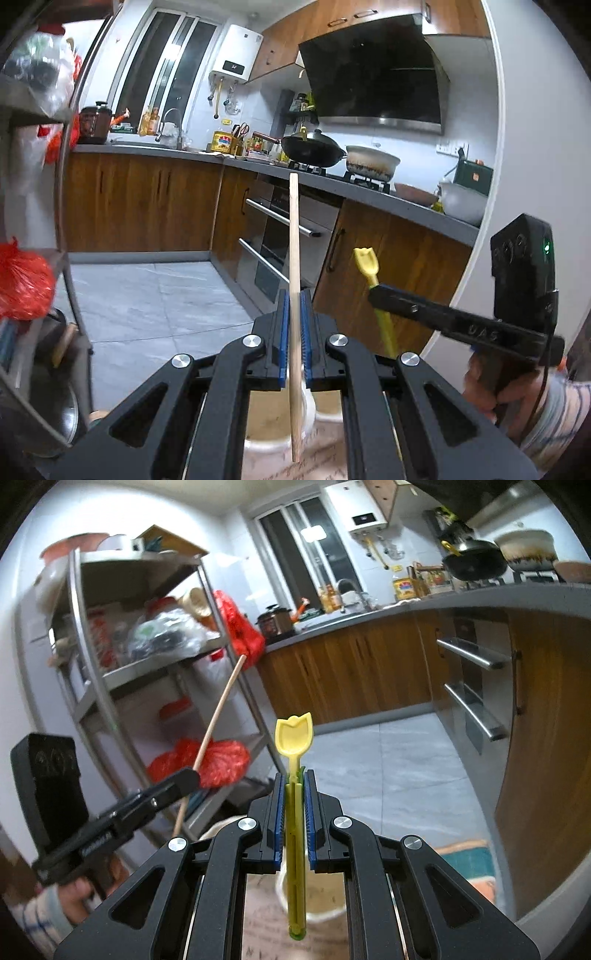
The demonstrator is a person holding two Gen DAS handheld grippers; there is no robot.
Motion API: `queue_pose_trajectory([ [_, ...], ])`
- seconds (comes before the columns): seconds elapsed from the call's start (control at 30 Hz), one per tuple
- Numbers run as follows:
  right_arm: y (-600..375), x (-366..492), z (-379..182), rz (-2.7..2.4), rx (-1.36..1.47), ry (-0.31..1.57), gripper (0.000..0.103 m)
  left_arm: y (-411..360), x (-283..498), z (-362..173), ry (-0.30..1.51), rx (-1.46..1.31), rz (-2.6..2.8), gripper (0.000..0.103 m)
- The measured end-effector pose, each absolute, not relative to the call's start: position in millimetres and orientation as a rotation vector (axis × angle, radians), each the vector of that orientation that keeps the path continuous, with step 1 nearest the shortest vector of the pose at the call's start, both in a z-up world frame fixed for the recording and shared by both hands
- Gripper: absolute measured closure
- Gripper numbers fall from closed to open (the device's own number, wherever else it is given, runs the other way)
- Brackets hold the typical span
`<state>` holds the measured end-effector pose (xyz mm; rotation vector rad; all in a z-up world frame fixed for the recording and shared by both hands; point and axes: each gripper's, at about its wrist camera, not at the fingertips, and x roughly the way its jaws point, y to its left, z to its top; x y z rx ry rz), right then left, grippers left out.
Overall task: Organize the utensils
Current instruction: 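Drop the chopstick into the large holder while the right tool drops its utensil in the small one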
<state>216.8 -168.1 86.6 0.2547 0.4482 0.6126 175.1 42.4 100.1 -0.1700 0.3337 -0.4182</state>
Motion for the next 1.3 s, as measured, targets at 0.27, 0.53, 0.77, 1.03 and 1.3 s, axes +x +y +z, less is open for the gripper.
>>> queue_pose_trajectory([
  [0.27, -162, 245, 54, 0.535, 0.311, 0.443, 0.092, 35, 201, 74, 0.286, -0.165, -0.349, 0.097],
  [0.53, -153, 242, 35, 0.532, 0.255, 0.473, 0.092, 38, 185, 50, 0.315, -0.144, -0.336, 0.097],
  [0.77, -150, 230, 24, 0.529, 0.208, 0.500, 0.092, 39, 161, 46, 0.335, -0.074, -0.328, 0.097],
  [1.03, -146, 219, 15, 0.510, 0.156, 0.538, 0.092, 39, 159, 48, 0.387, -0.028, -0.273, 0.096],
  [1.3, -158, 209, 25, 0.480, 0.184, 0.514, 0.048, 47, 144, 59, 0.358, -0.038, -0.229, 0.033],
])
